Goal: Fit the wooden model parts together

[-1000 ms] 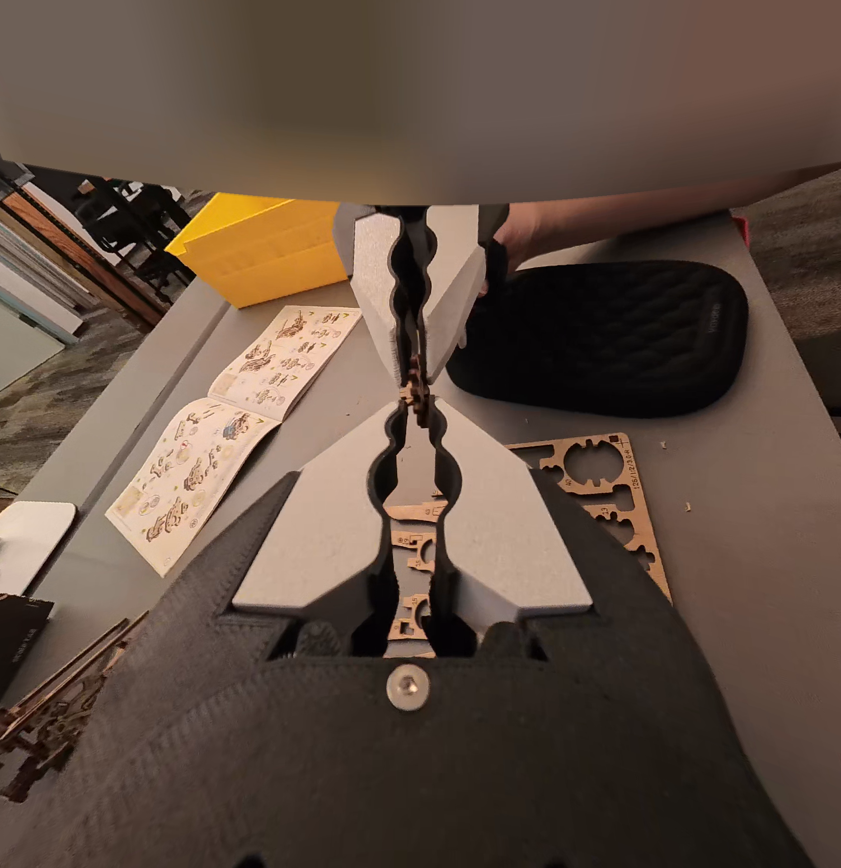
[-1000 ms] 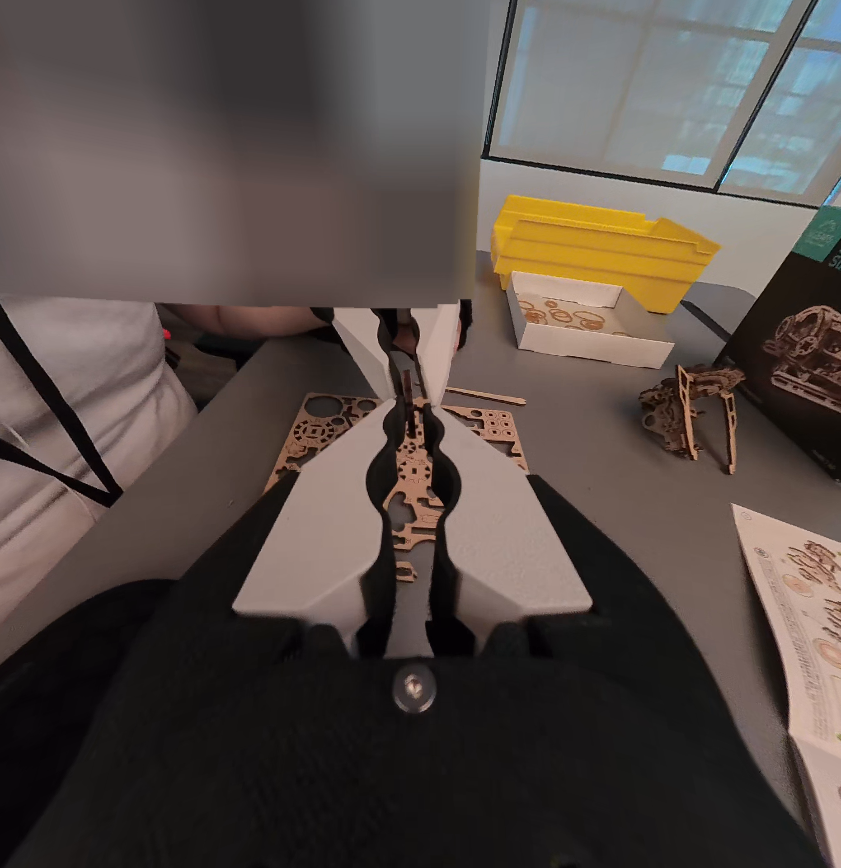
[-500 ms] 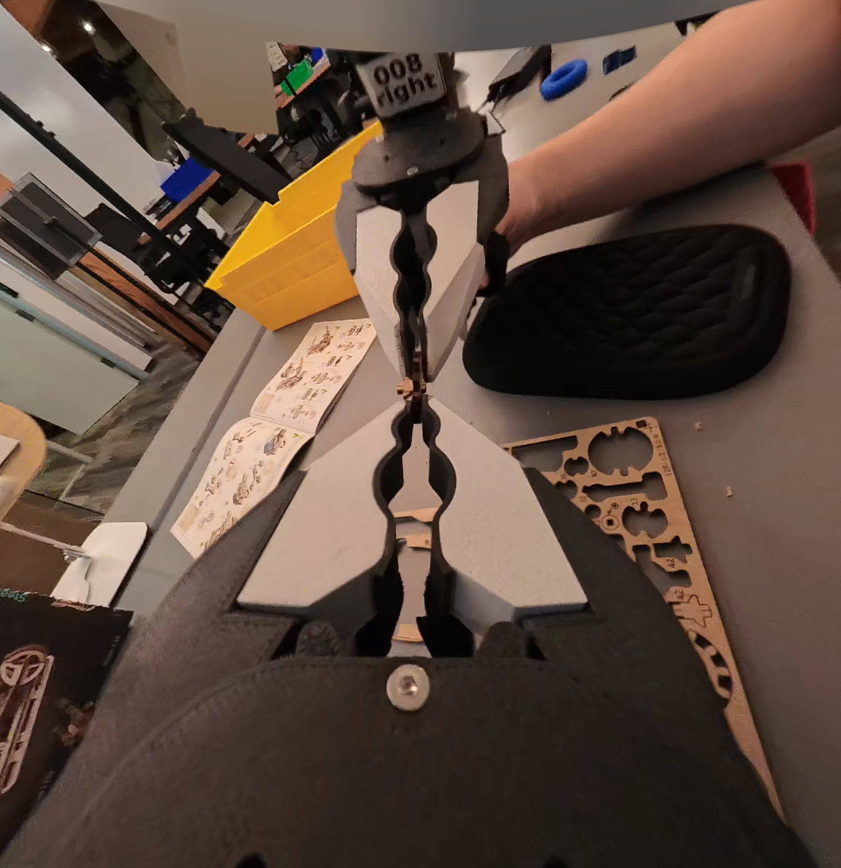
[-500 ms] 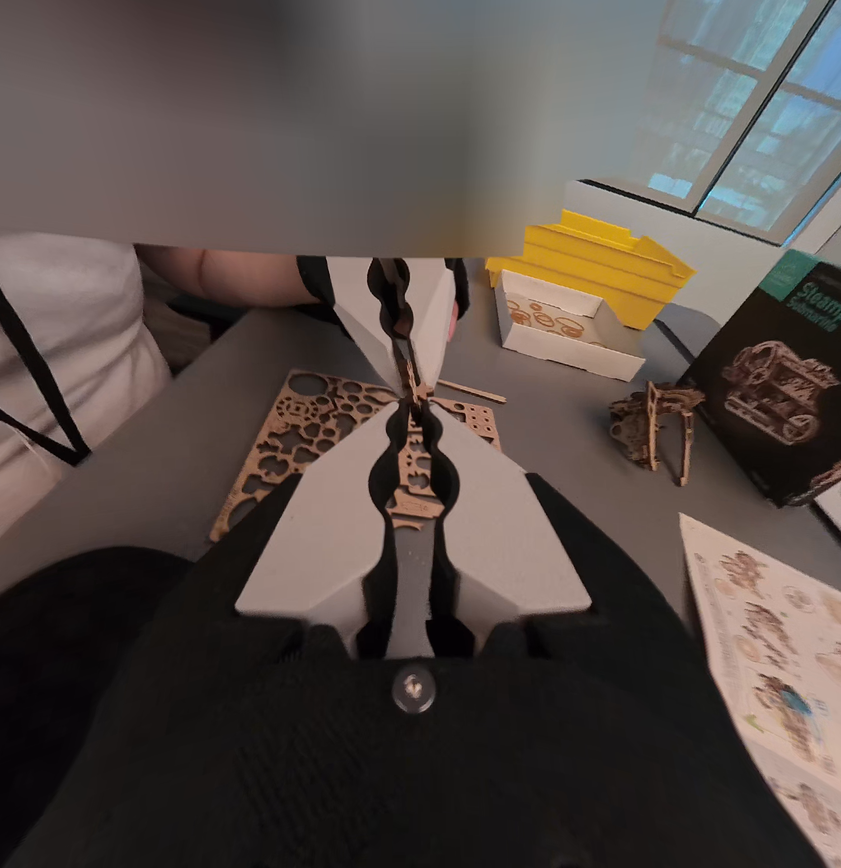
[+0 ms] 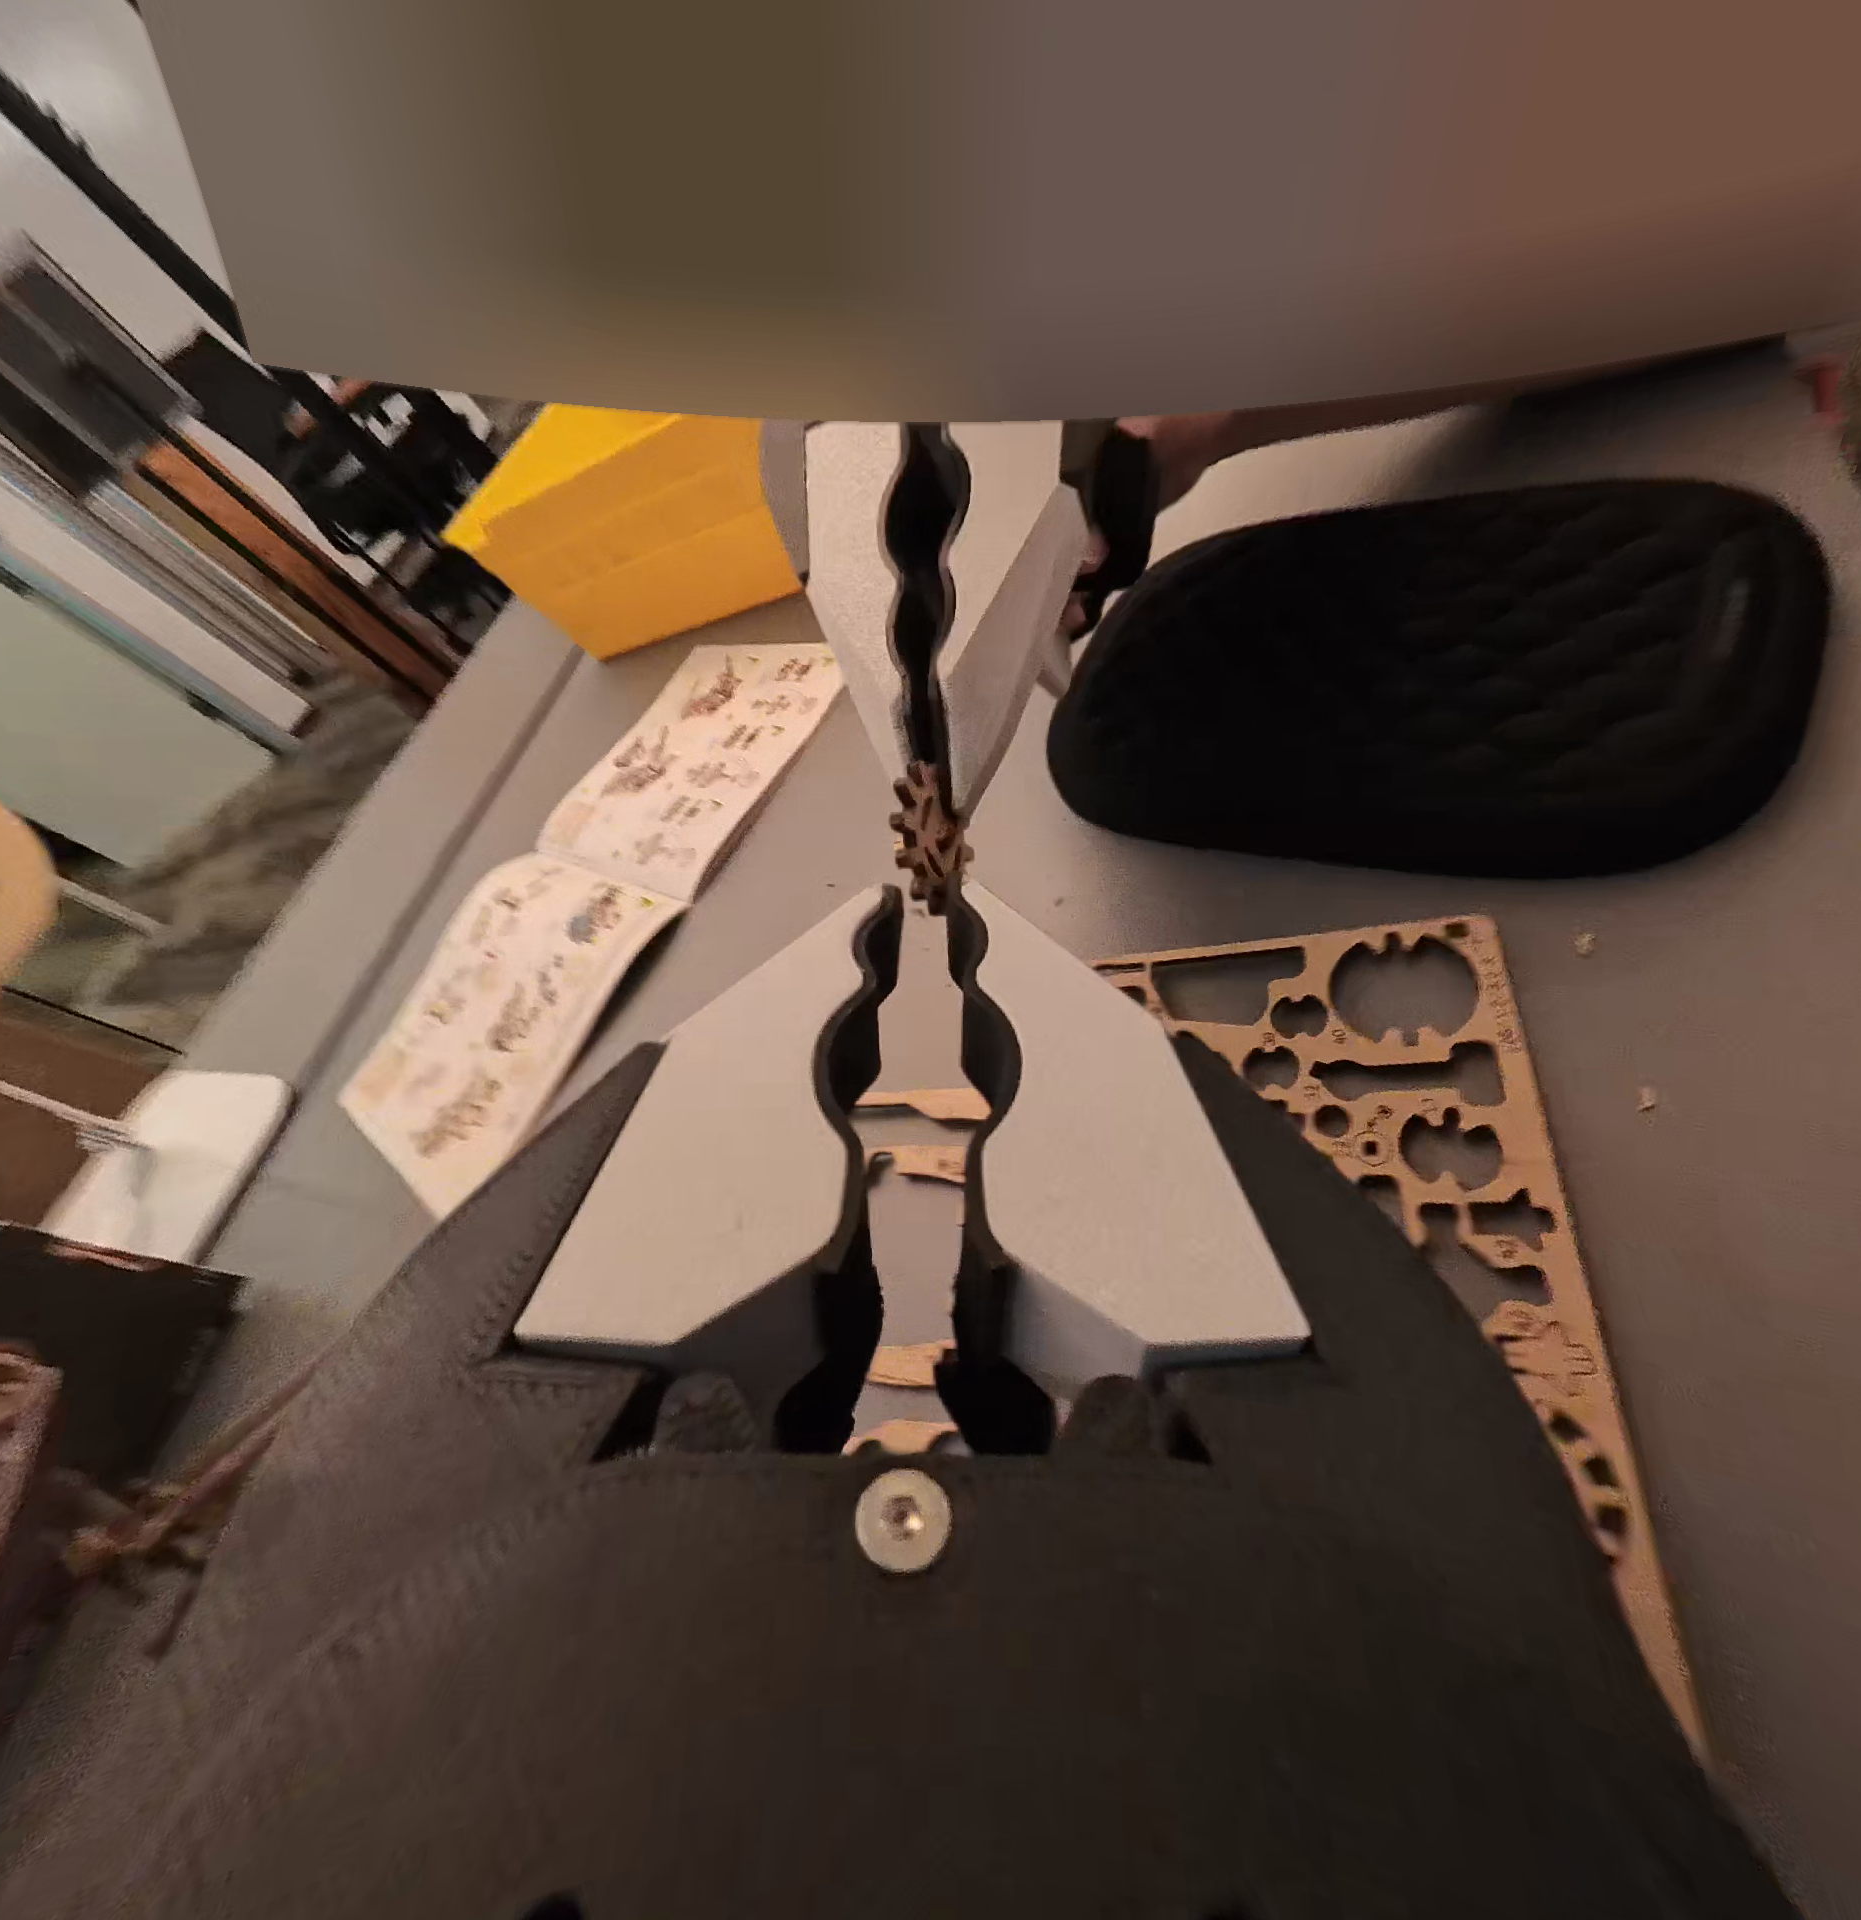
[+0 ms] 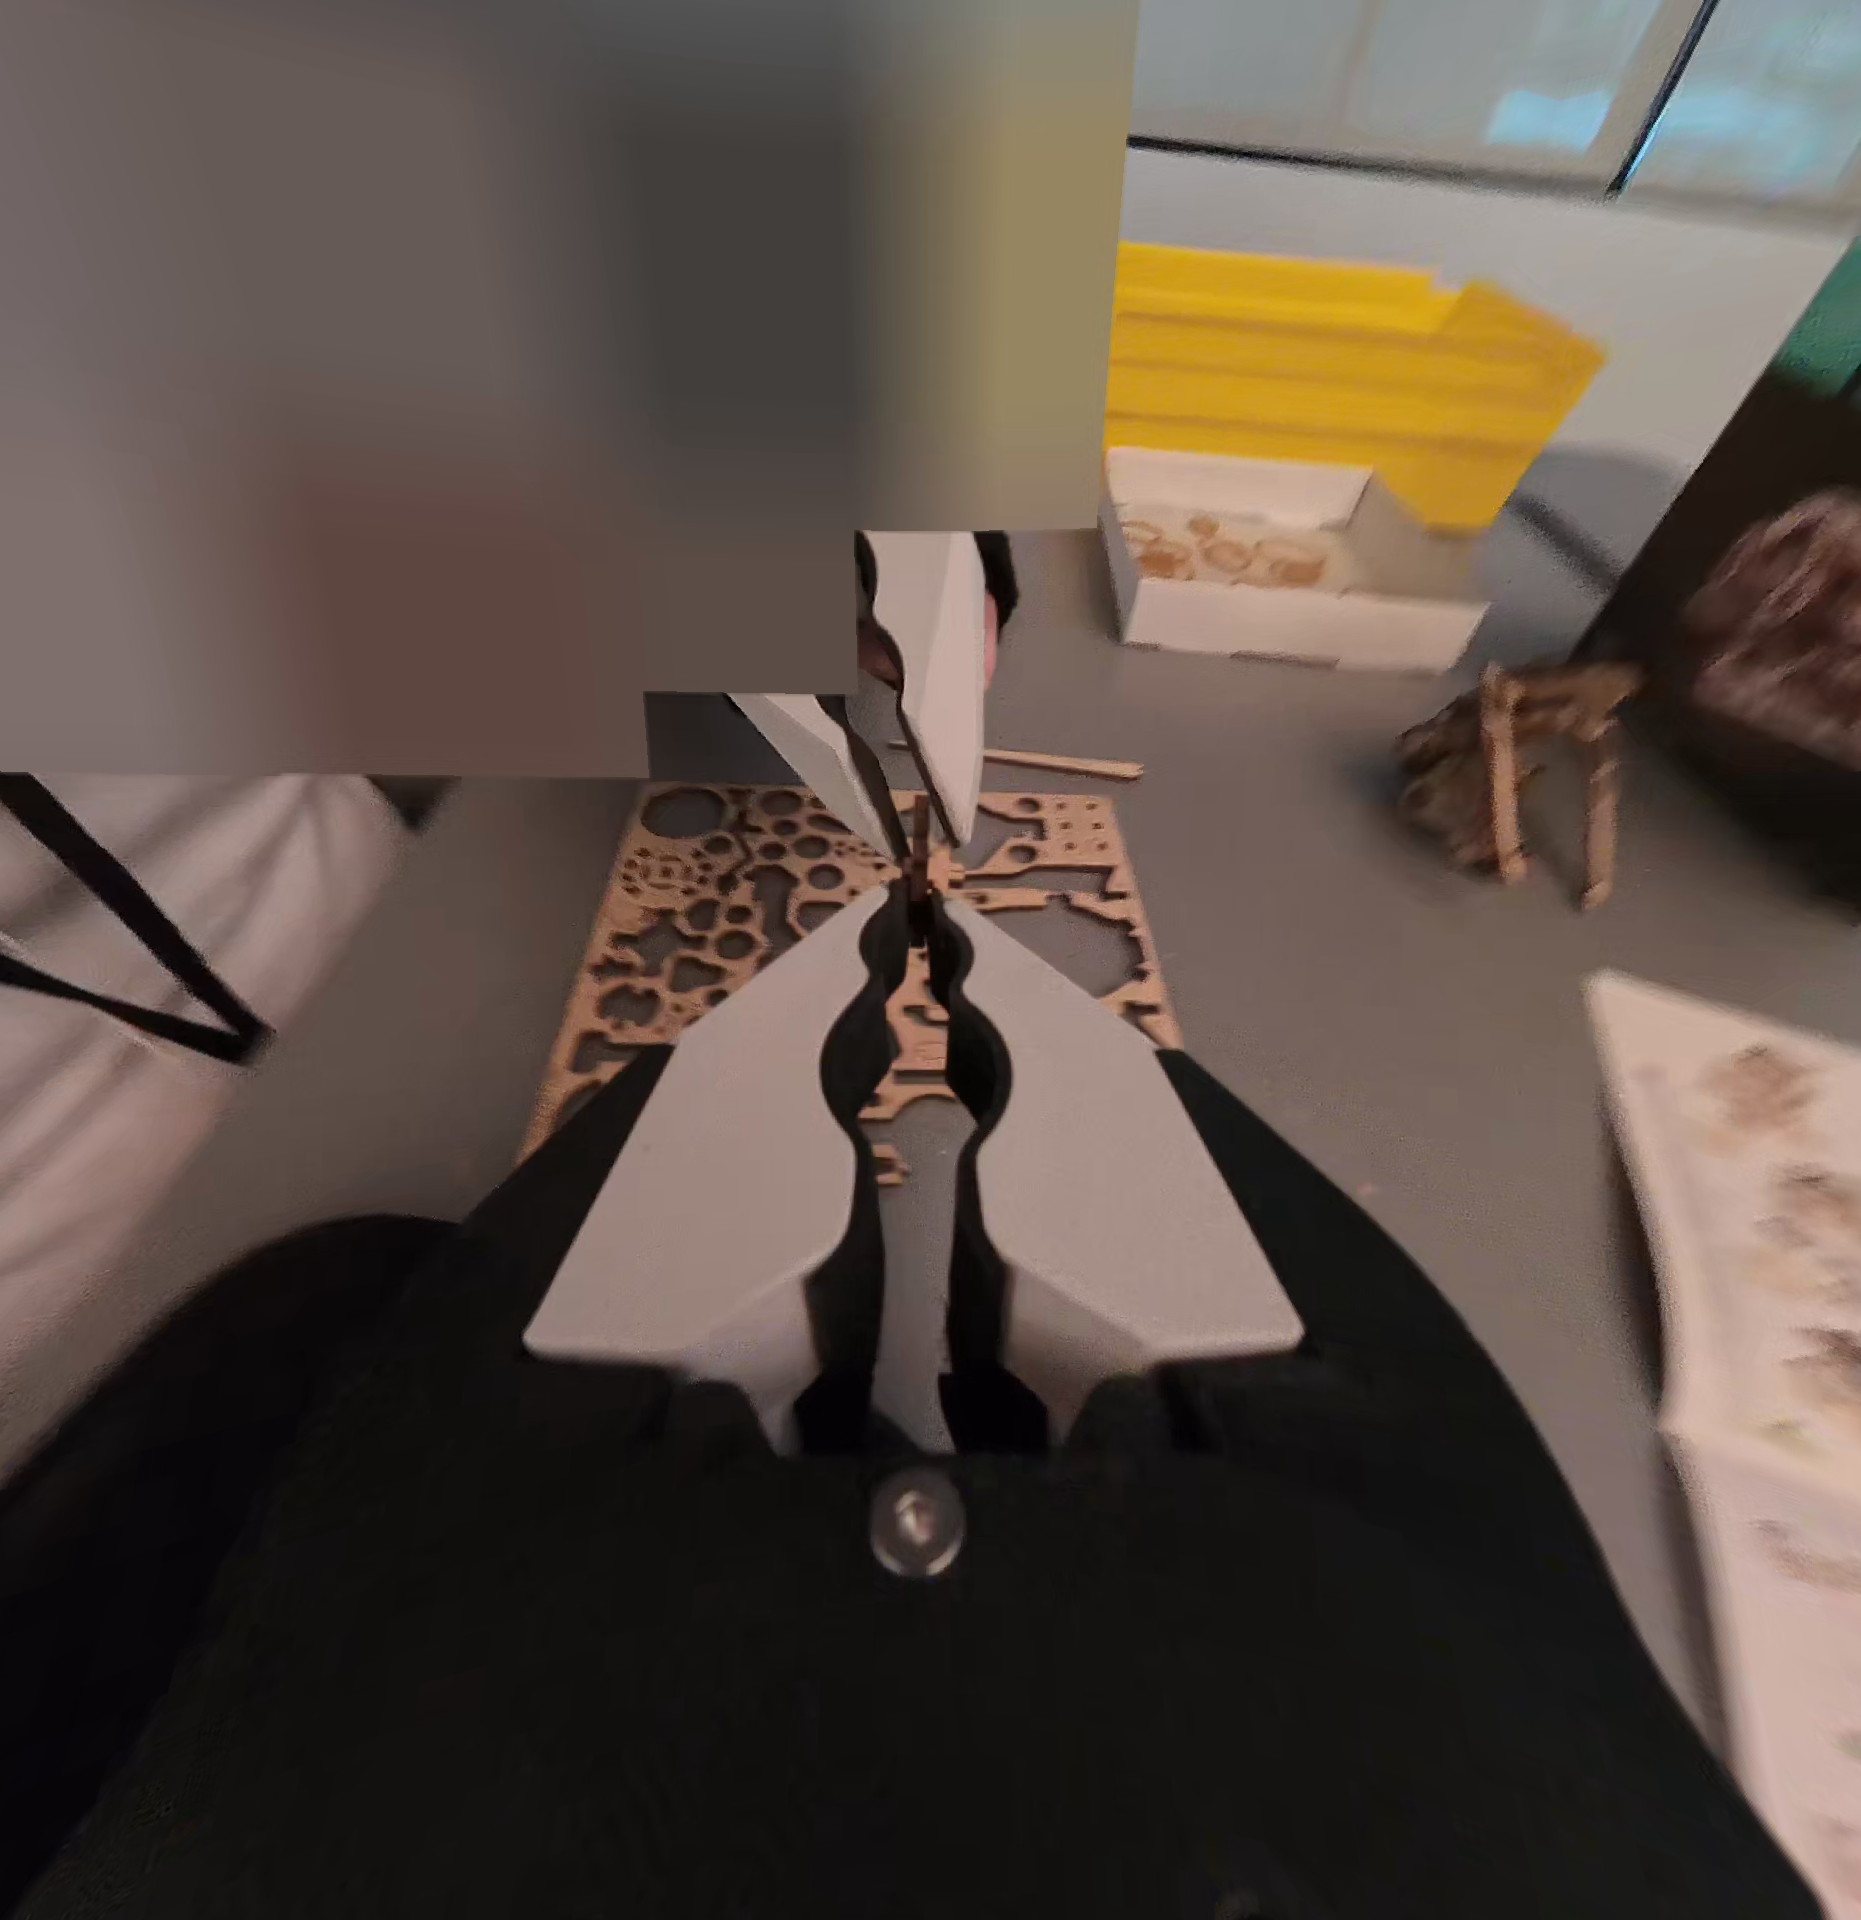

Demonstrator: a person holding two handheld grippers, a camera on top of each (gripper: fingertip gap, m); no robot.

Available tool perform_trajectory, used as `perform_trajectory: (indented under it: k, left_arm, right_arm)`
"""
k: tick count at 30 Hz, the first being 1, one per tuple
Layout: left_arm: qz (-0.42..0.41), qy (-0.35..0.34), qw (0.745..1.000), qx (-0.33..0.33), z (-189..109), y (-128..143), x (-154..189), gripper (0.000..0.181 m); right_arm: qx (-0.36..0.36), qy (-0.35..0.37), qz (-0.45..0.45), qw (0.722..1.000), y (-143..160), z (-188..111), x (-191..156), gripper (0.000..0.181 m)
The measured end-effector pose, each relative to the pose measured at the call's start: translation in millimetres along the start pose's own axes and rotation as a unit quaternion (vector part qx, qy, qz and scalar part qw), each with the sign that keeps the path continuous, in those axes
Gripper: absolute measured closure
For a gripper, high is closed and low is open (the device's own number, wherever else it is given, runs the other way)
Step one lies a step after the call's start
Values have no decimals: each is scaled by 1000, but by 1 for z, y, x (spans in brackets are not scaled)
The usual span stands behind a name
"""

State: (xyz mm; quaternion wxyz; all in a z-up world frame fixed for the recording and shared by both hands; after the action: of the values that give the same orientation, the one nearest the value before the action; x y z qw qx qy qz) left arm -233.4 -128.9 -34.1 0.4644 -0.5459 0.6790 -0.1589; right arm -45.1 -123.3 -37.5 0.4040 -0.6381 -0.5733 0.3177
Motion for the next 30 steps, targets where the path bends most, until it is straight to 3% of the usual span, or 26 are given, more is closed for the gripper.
perform_trajectory:
  k: [4, 9, 12, 17, 19, 21, 22, 26, 30]
  left_arm:
    - [-131, 83, 988, 1, 5, 6, -12, 171]
    - [-258, 180, 949, 34, 6, 13, -28, 171]
    - [-297, 213, 930, 34, 12, 15, -33, 166]
    - [-342, 266, 900, 45, 19, 14, -37, 181]
    - [-380, 279, 880, 57, 21, 17, -41, 181]
    - [-441, 285, 848, 71, 24, 22, -47, 181]
    - [-467, 292, 831, 78, 25, 24, -49, 181]
    - [-524, 323, 784, 78, 31, 30, -47, 181]
    - [-536, 360, 761, 66, 37, 30, -42, 181]
  right_arm:
    - [22, -72, 103, 992, 8, -1, 12, 181]
    - [20, -73, 124, 989, 11, -1, 16, 181]
    - [30, -81, 135, 987, 11, -1, 17, 181]
    - [35, -79, 140, 986, 12, -3, 19, 181]
    - [50, -53, 136, 988, 11, -5, 21, 175]
    - [51, 33, 82, 995, 6, -11, 21, 141]
    - [43, 76, 34, 996, 1, -14, 16, 136]
    - [0, 209, -148, 967, -12, -12, -11, 133]
    - [-60, 208, -171, 961, -7, 2, -14, 146]
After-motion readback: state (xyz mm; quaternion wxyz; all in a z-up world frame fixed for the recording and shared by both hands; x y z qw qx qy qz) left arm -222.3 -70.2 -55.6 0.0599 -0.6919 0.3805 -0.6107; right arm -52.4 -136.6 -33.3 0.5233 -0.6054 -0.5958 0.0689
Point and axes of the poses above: each gripper's, where its closed fingertips meet, z out along the fingers, y out of its underside, x = y × z across the jaws, the point moved 10 cm from there along -z, back along the fingers, and after that the axes turned 13 degrees about -x, right-handed, at the moved point
